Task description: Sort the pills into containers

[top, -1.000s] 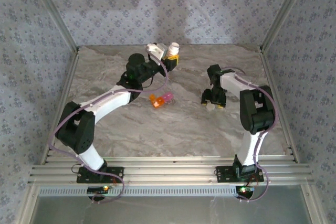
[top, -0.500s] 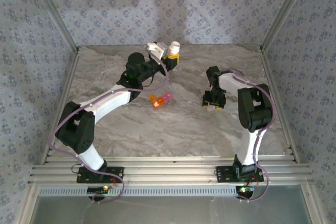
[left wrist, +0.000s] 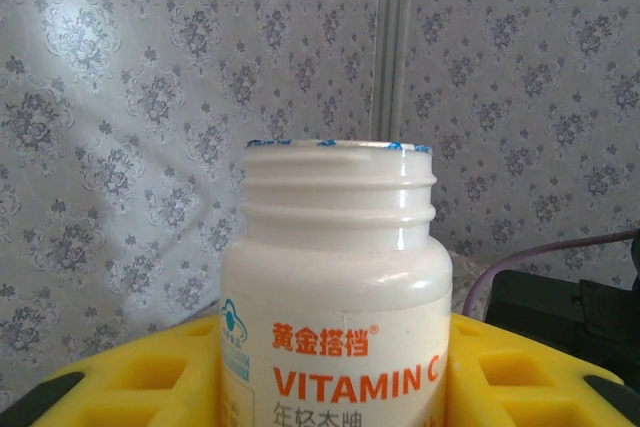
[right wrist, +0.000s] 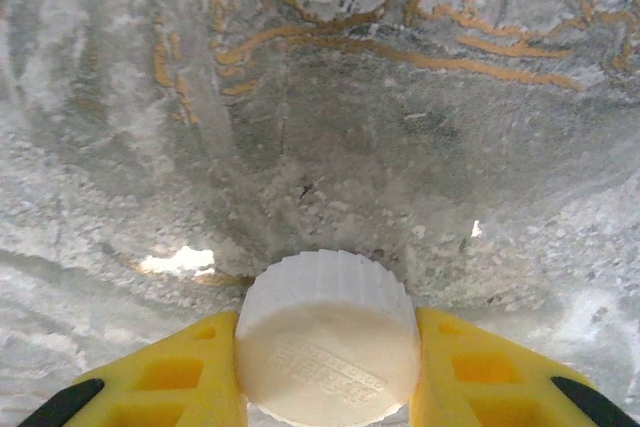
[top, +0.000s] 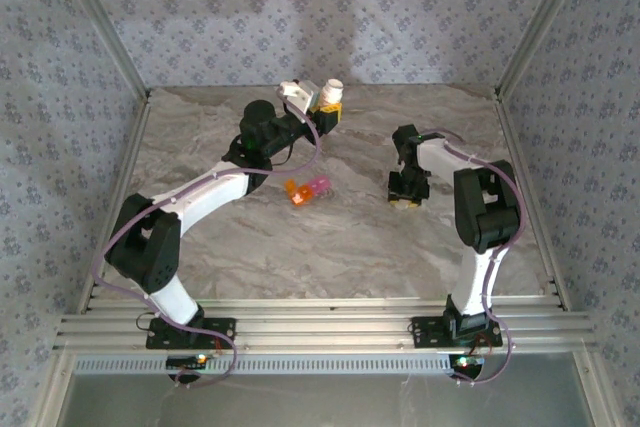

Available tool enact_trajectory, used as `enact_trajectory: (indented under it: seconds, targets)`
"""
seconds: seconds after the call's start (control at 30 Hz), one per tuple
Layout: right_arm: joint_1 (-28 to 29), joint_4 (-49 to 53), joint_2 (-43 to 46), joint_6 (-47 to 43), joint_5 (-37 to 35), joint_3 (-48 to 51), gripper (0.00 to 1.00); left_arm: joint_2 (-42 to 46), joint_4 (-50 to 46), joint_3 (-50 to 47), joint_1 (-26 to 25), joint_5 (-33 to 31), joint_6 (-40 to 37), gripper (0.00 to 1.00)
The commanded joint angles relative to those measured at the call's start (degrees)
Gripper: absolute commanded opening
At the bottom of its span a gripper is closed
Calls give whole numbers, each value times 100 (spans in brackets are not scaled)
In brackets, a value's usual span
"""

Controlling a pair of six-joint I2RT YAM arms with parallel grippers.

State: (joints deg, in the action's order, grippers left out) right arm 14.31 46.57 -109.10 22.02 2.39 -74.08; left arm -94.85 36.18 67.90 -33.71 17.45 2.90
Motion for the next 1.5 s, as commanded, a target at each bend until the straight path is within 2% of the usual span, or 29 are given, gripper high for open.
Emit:
enact_trajectory:
  seconds: [0.0,0.37,0.6,0.77,1.1,1.33,1.47]
  targets:
    - [45,167,376,-22,118,-161,30,-29,155,101,54,155,97,0]
    - [55,853,749,-62,357,-1369,31,-69,368,-64,96,338,-25,0]
    - [54,1526,600,-9,618,-2526,32,-133,836,-360,142,338,45,0]
    - [59,2095,379,-41,692,-3415,32,-299,1312,-577,140,567,50,0]
    - [63,3037,105,-23,1140,-4662,32,-1248,3036,-1064,115,996,132,0]
    - [49,3500,134,-250,1362,-4852,33,-2160,4294,-1174,-54,1270,143,0]
    - [27,3628,146,-398,1557,-4882,33,-2546,4443,-1016,-238,1492,-50,0]
